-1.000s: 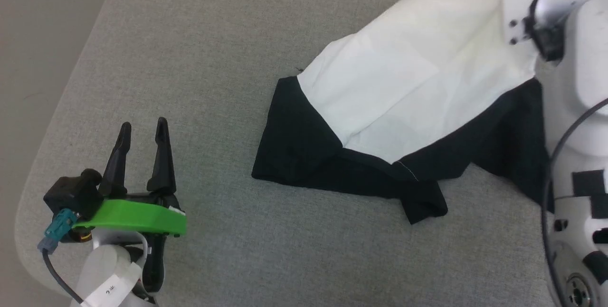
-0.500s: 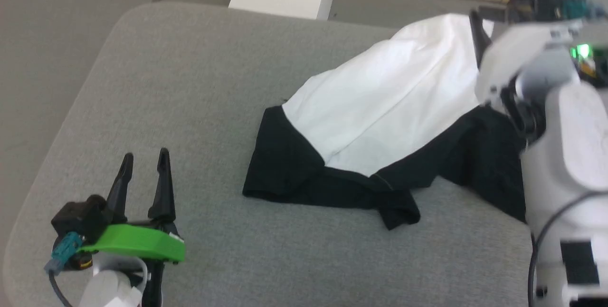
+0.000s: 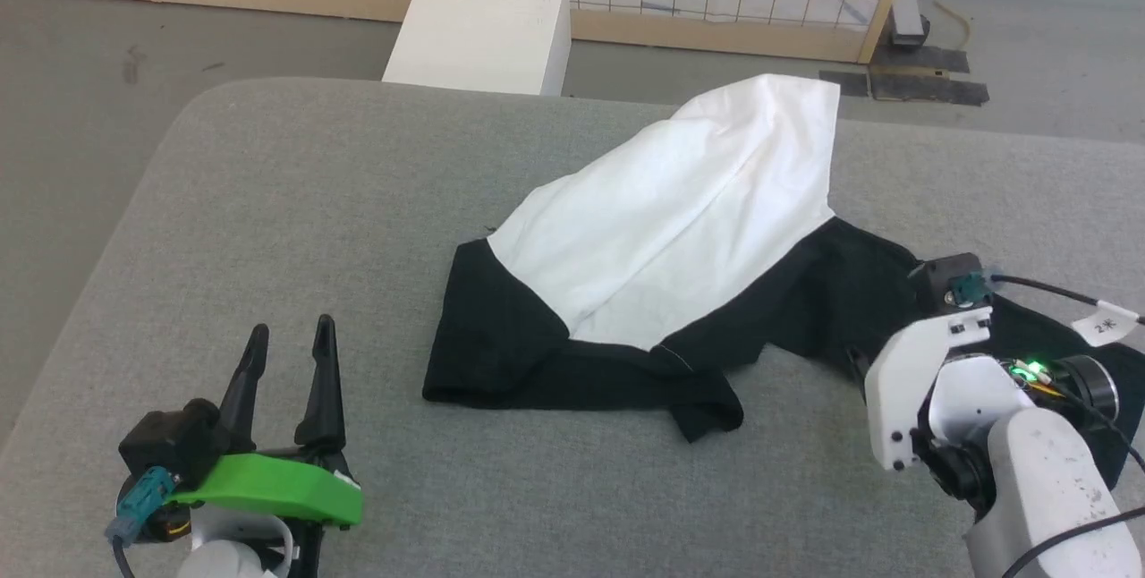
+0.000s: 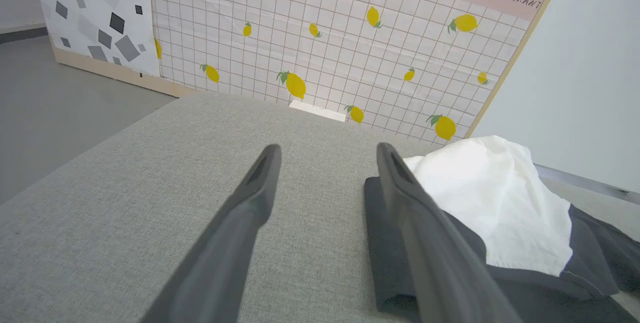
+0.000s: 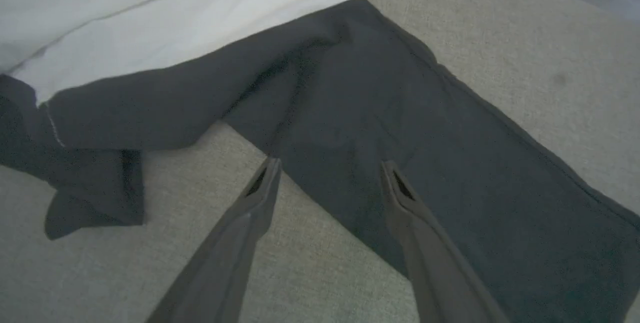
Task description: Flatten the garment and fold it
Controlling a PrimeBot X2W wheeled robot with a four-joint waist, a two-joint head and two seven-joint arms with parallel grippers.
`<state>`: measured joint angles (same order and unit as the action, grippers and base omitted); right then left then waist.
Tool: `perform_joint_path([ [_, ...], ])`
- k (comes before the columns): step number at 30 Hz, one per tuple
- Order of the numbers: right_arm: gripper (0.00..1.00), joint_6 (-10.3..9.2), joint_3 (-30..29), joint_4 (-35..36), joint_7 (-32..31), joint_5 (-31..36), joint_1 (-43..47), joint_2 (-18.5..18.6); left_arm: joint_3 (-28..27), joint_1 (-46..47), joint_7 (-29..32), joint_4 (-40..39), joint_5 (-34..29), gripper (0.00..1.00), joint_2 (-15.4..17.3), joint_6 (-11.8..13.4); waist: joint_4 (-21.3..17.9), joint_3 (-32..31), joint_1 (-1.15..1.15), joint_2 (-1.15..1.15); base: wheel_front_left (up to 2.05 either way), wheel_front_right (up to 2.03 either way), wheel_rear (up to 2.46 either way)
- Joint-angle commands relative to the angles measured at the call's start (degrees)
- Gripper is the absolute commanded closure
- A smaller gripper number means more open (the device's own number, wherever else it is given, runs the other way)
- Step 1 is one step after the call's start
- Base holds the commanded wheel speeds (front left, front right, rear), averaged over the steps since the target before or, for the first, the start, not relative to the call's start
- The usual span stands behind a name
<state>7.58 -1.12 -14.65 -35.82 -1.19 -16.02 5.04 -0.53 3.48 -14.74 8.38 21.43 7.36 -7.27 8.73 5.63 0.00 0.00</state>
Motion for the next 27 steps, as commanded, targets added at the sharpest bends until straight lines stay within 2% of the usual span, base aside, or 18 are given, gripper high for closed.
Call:
perform_joint_path([
  [1, 0.00, -0.09, 0.95, 0.88, -1.61, 0.05, -0.11, 0.89, 0.10, -0.80, -0.26, -0.13, 0.18, 0.00, 0.23, -0.22, 0.29, 0.81, 0.00, 0.00, 0.00, 0.00, 0.00],
  [8, 0.00, -0.09, 5.09, -0.68, -7.68, 1.26, -2.32, 3.08, 0.29, 0.19, -0.26, 0.35, 1.41, 0.00, 0.83, -0.22, 1.96, 3.23, 0.00, 0.00, 0.00, 0.00, 0.00],
  [19, 0.00, -0.09, 7.34, -7.77, -8.24, 4.64, -5.75, 4.63, 0.98, 2.35, -0.26, 0.96, 2.90, 0.00, 1.29, -0.22, 3.67, 6.15, 0.00, 0.00, 0.00, 0.00, 0.00],
  [20, 0.06, -0.09, 7.05, -8.31, -8.20, 4.48, -5.90, 4.43, 0.98, 2.37, -0.26, 1.04, 3.01, 0.00, 1.35, -0.22, 3.59, 6.23, 0.00, 0.00, 0.00, 0.00, 0.00],
  [21, 0.62, -0.09, 6.91, -8.67, -8.11, 4.52, -6.02, 4.39, 1.02, 2.38, -0.26, 1.10, 3.06, 0.00, 1.41, -0.22, 3.52, 6.28, 0.00, 0.00, 0.00, 0.00, 0.00],
  [22, 1.00, -0.09, 6.75, -8.99, -7.89, 4.57, -6.19, 4.30, 1.06, 2.41, -0.26, 1.18, 3.11, 0.00, 1.49, -0.22, 3.42, 6.35, 0.00, 0.00, 0.00, 0.00, 0.00],
  [27, 1.00, -0.09, 5.98, -9.34, -5.99, 3.60, -6.79, 3.99, 1.09, 2.66, -0.26, 1.38, 3.30, 0.00, 1.63, -0.22, 2.76, 6.20, 0.00, 0.00, 0.00, 0.00, 0.00],
])
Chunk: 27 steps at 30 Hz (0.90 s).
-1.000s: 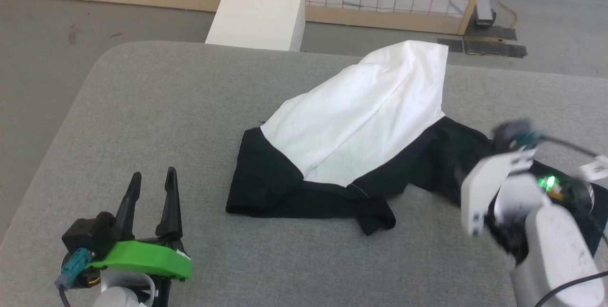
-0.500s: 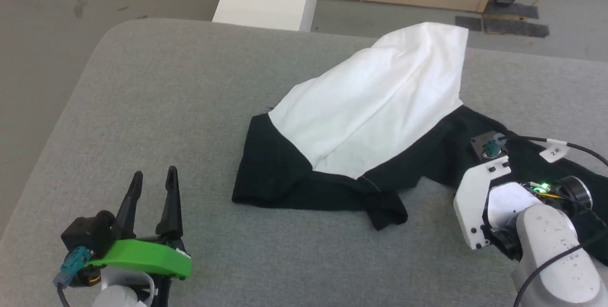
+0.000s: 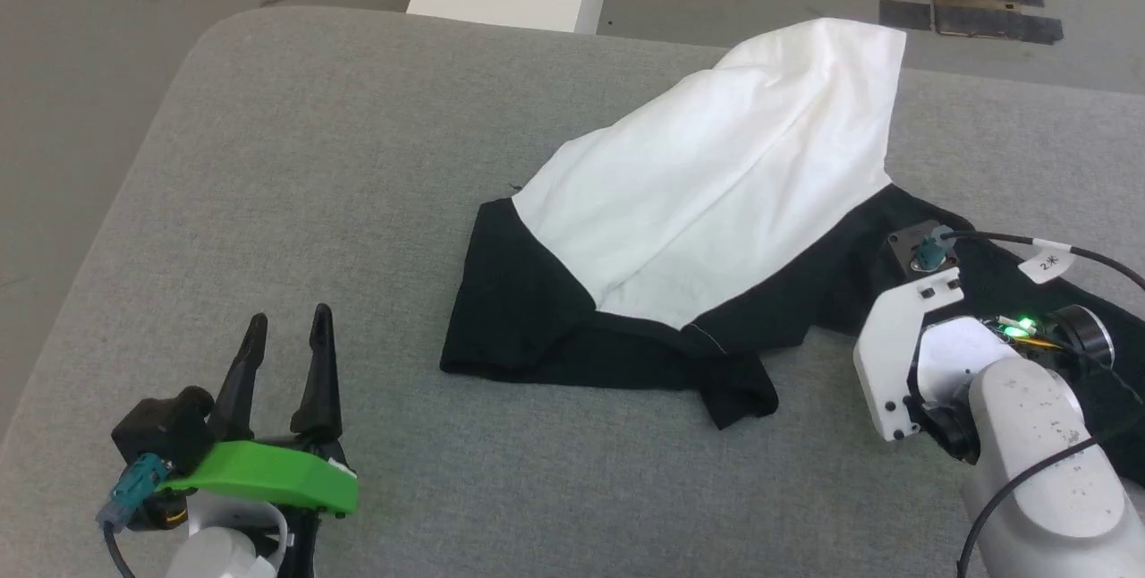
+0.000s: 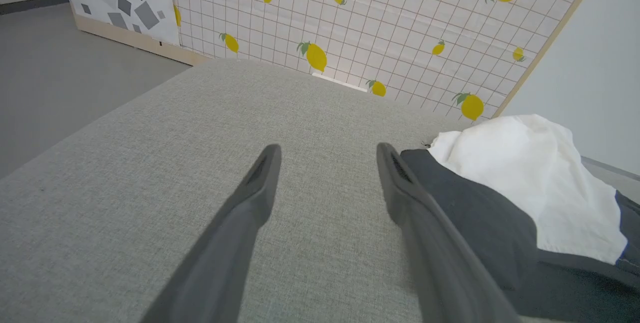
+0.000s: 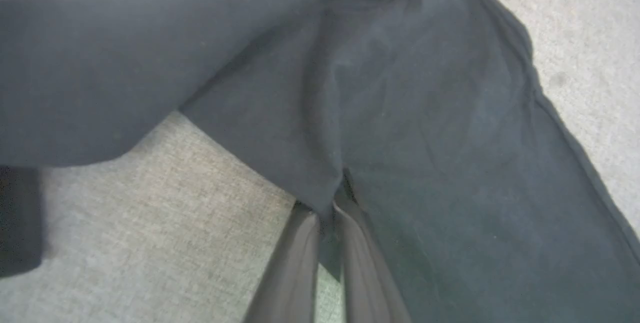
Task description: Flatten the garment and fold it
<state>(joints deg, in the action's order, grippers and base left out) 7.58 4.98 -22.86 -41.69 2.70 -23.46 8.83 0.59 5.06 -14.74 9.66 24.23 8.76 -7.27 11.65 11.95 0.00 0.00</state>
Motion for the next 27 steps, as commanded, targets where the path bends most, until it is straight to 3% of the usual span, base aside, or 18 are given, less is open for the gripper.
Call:
perform_joint_path([
  [1, 1.00, -0.09, -0.42, -1.03, 0.11, -0.87, 0.55, 0.07, 0.02, 1.09, -0.26, 0.10, 0.49, 0.00, 0.28, -0.22, -0.33, -0.26, 0.00, 0.00, 0.00, 0.00, 0.00],
  [5, 1.00, -0.09, -1.89, 0.83, 1.31, -2.66, 0.40, 0.83, 0.32, 0.94, -0.26, 0.18, 0.53, 0.00, 0.38, -0.22, -0.85, -0.99, 0.00, 0.00, 0.00, 0.00, 0.00],
  [10, 1.00, -0.09, -4.55, 5.35, -0.57, -4.11, 2.97, 5.85, 0.78, 0.55, -0.26, 0.31, 0.52, 0.00, 0.49, -0.22, -1.16, -2.02, 0.00, 0.00, 0.00, 0.00, 0.00],
  [14, 1.00, -0.09, -9.39, 9.16, -4.97, -4.08, 6.58, 11.42, 0.97, 0.15, -0.26, 0.21, 0.59, 0.00, 0.81, -0.22, -1.50, -2.42, 0.00, 0.00, 0.00, 0.00, 0.00],
  [18, 1.00, -0.09, -16.10, 11.40, -7.69, -2.22, 8.39, 13.85, 1.22, 0.09, -0.26, 0.02, 0.75, 0.00, 1.12, -0.22, -1.61, -2.08, 0.00, 0.00, 0.00, 0.00, 0.00],
  [23, 1.00, -0.09, -26.97, 13.76, -8.11, 4.59, 8.34, 11.35, 1.71, 0.42, -0.26, 0.45, 1.31, 0.00, 1.83, -0.22, -1.71, -1.41, 0.00, 0.00, 0.00, 0.00, 0.00],
  [27, 0.96, -0.09, -31.12, 15.07, -6.58, 8.79, 7.53, 7.49, 1.78, 0.35, -0.26, 0.87, 1.42, 0.00, 2.10, -0.22, -2.04, -1.87, 0.00, 0.00, 0.00, 0.00, 0.00],
])
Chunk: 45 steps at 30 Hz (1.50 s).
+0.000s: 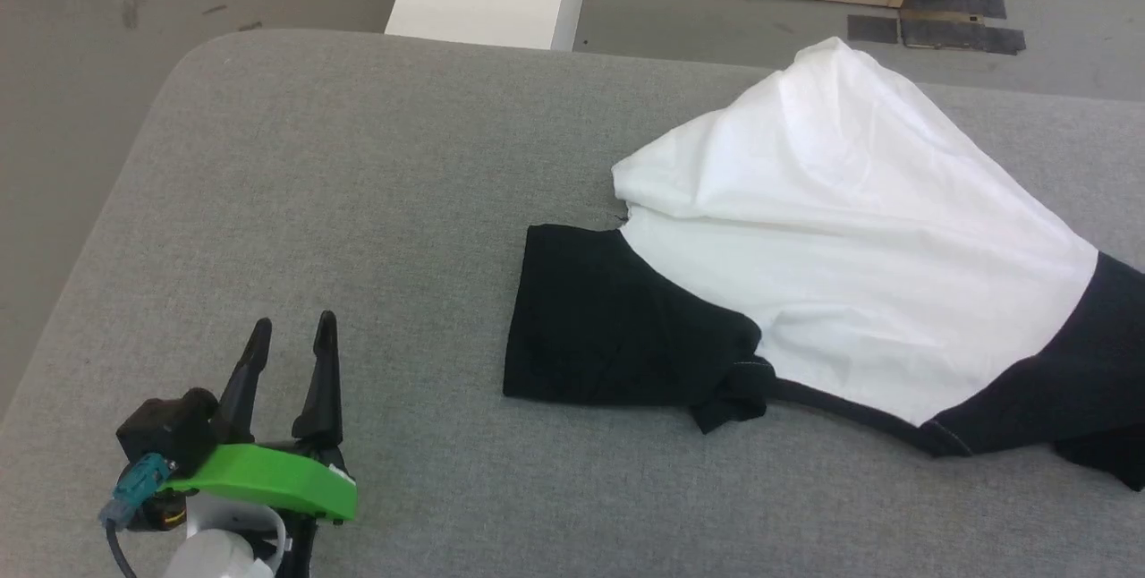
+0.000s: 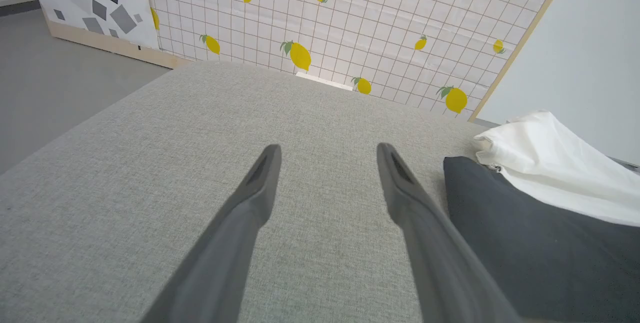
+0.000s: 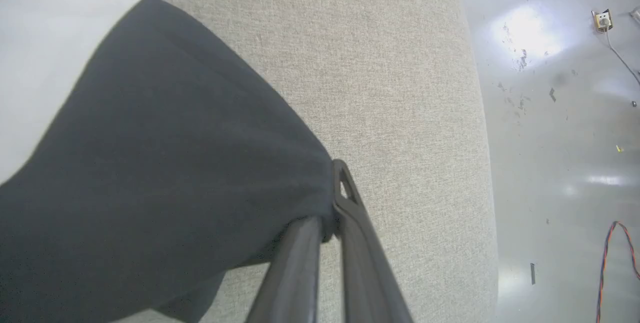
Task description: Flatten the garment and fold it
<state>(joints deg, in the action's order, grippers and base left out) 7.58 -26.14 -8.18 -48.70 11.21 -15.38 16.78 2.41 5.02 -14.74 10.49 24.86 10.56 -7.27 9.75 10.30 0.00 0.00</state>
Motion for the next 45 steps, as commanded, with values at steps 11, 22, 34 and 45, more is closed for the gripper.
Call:
perform_joint_path([
  [11, 0.00, -0.09, -0.14, 7.02, 7.59, -9.50, -1.59, -6.77, 1.14, 0.11, 2.45, 1.66, 1.92, 0.00, -0.40, 0.30, -1.94, -4.47, 0.00, 0.00, 0.00, 0.00, 0.00],
  [22, 0.00, -0.09, 2.17, 16.98, 13.25, -13.58, 2.11, -11.34, 6.84, 11.72, 25.70, 7.04, 5.68, 0.00, -3.02, 3.18, -3.46, -3.91, 0.00, 0.00, 0.00, 0.00, 0.00],
  [34, 0.00, -0.09, 6.90, 15.84, 14.72, -12.77, 0.97, -12.44, 15.75, 22.50, 52.59, 17.09, 3.68, 0.00, -3.05, 6.31, -7.20, -0.07, 0.00, 0.00, 0.00, 0.00, 0.00],
  [45, 0.00, -0.09, 5.54, 13.91, 16.49, -12.13, 1.58, -12.78, 13.26, 21.32, 48.40, 18.93, 8.42, 1.00, -5.09, 5.50, -5.88, -0.71, 0.00, 0.00, 0.00, 0.00, 0.00],
])
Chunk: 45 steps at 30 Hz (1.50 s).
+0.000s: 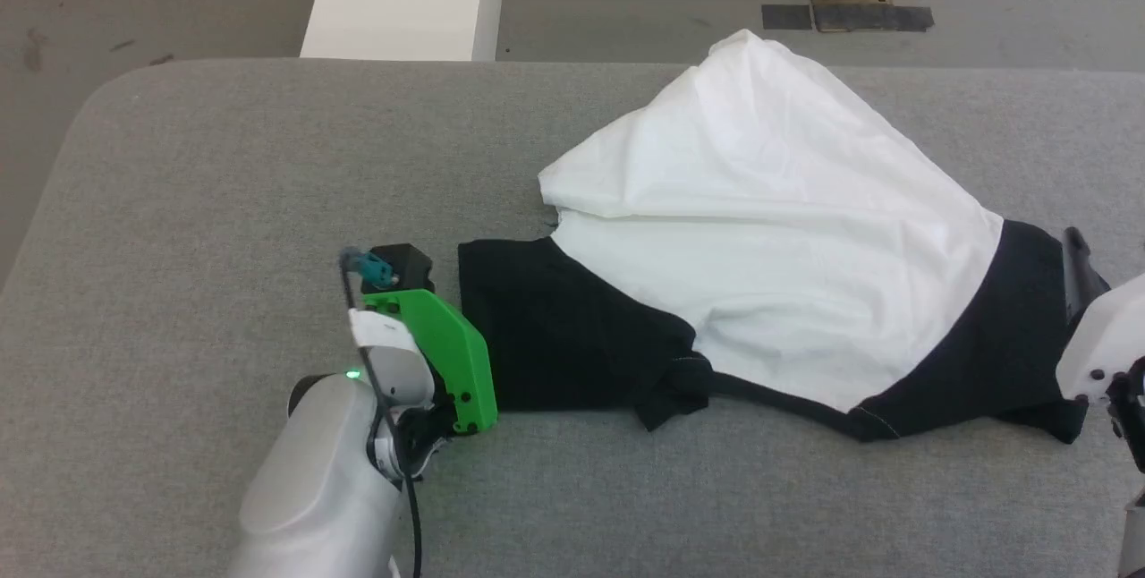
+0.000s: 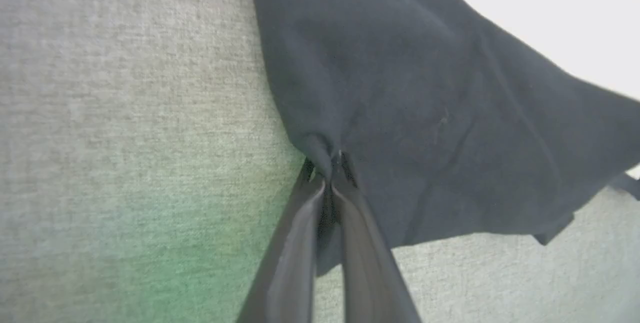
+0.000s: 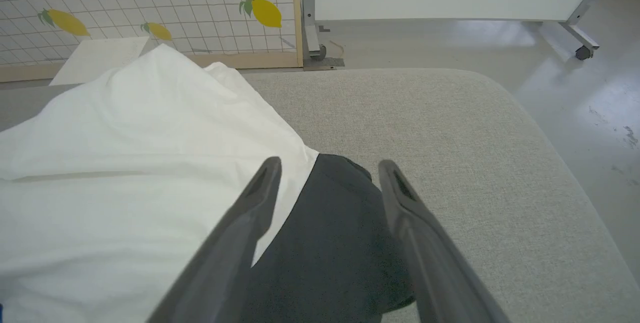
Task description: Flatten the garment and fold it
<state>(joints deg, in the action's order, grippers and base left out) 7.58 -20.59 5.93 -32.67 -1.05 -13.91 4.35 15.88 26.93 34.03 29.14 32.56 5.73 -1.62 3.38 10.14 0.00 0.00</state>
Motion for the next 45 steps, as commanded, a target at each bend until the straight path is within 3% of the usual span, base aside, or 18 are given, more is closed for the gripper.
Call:
perform_joint_path([
  [1, 0.00, -0.09, 0.11, -0.51, 0.56, 0.35, 0.42, -0.38, -1.32, -0.63, -1.63, -0.16, 1.55, 1.00, -0.33, 0.02, 0.81, -0.89, 0.00, 0.00, 0.00, 0.00, 0.00],
  [8, 0.00, -0.09, -0.28, -3.08, 1.08, -0.25, 1.83, -0.46, -6.49, -0.05, -7.81, -7.43, 2.10, 1.00, 2.49, 2.38, 3.49, -2.79, 0.00, 0.00, 0.00, 0.00, 0.00],
  [14, 0.00, -0.09, 0.00, -4.32, 1.41, -0.03, 2.78, -0.29, -3.26, 0.81, -7.56, -17.43, -2.63, 1.00, 4.22, 3.59, 5.07, -3.07, 0.00, 0.00, 0.00, 0.00, 0.00],
  [18, 0.00, -0.09, 0.53, -4.65, 1.47, -0.26, 2.74, -0.52, 3.23, -0.74, -3.40, -19.90, -3.32, 1.00, 2.15, 1.13, 5.24, -2.51, 0.00, 0.00, 0.00, 0.00, 0.00],
  [27, 0.00, -0.09, 1.19, -5.24, 1.68, -0.49, 2.39, -0.90, 14.70, -6.55, 2.99, -13.08, 1.94, 1.00, -1.59, -4.13, 4.19, -1.21, 0.00, 0.00, 0.00, 0.00, 0.00],
  [28, 0.00, -0.09, 1.17, -5.24, 1.72, -0.50, 2.44, -0.95, 15.39, -6.69, 3.39, -12.79, 2.67, 0.83, -1.68, -4.47, 4.15, -1.15, 0.00, 0.00, 0.00, 0.00, 0.00],
  [29, 0.00, -0.09, 1.09, -5.21, 1.77, -0.46, 2.55, -1.00, 15.40, -6.92, 3.37, -12.88, 4.46, 0.00, -1.88, -4.78, 4.18, -1.09, 0.00, 0.00, 0.00, 0.00, 0.00],
  [34, 0.00, -0.09, 0.64, -5.22, 1.87, -0.21, 3.03, -1.22, 11.23, -5.28, 1.05, -15.90, 9.49, 0.00, -1.70, -4.98, 4.60, -1.06, 0.00, 0.00, 0.00, 0.00, 0.00],
  [38, 0.00, -0.09, 0.71, -5.47, 2.06, -0.05, 2.98, -1.33, 5.61, -3.93, -0.36, -19.48, 12.17, 0.00, 0.14, -3.44, 4.93, -1.13, 0.00, 0.00, 0.00, 0.00, 0.00],
  [42, 0.00, -0.09, 1.35, -5.70, 2.13, 0.09, 2.71, -1.39, 2.08, -2.41, -2.35, -19.97, 7.88, 0.00, 4.99, 0.48, 4.91, -1.02, 0.00, 0.00, 0.00, 0.00, 0.00],
  [45, 0.00, -0.09, 1.72, -5.78, 2.16, 0.06, 2.34, -1.41, 2.85, -1.70, -0.88, -17.50, 4.97, 0.00, 7.43, 1.94, 4.69, -0.60, 0.00, 0.00, 0.00, 0.00, 0.00],
])
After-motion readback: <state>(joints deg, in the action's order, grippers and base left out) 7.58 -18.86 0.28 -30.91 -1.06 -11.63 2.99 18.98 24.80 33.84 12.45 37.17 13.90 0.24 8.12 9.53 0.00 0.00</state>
